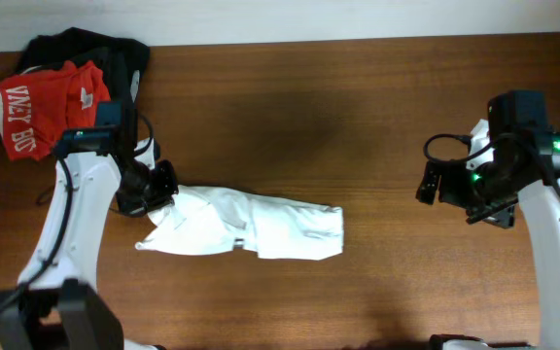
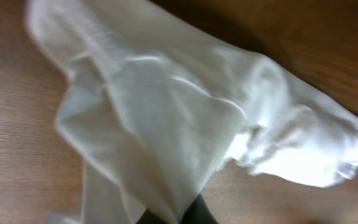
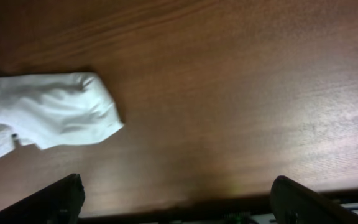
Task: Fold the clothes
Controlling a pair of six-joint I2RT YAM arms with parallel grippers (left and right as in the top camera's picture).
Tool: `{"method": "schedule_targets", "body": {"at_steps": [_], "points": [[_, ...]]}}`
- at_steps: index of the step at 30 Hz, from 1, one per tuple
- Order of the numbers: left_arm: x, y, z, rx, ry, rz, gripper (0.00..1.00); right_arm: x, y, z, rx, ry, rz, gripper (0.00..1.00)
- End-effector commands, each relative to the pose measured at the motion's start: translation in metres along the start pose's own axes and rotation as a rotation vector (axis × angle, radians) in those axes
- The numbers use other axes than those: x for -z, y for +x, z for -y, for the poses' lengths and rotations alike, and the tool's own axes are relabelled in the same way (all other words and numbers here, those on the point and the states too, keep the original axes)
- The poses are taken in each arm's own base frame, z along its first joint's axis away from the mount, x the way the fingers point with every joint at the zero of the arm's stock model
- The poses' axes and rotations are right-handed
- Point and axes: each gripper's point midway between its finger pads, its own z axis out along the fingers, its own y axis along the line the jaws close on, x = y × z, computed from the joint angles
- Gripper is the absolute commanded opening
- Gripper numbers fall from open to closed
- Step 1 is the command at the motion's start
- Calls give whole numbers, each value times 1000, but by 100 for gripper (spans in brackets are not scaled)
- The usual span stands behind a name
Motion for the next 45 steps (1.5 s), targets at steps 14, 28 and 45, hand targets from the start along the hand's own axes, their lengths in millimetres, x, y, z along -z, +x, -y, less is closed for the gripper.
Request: {"method": "schedule_targets", "body": {"at_steps": [14, 28, 45], "points": [[-99, 103, 208, -559, 56, -55, 1, -32, 13, -2, -5, -51, -67, 99], [-88, 109, 284, -733, 226, 34, 73, -32, 9, -5, -9, -67, -53, 99], [59, 89, 125, -329, -107, 80, 78, -32, 6, -4, -1, -64, -40, 99]]}}
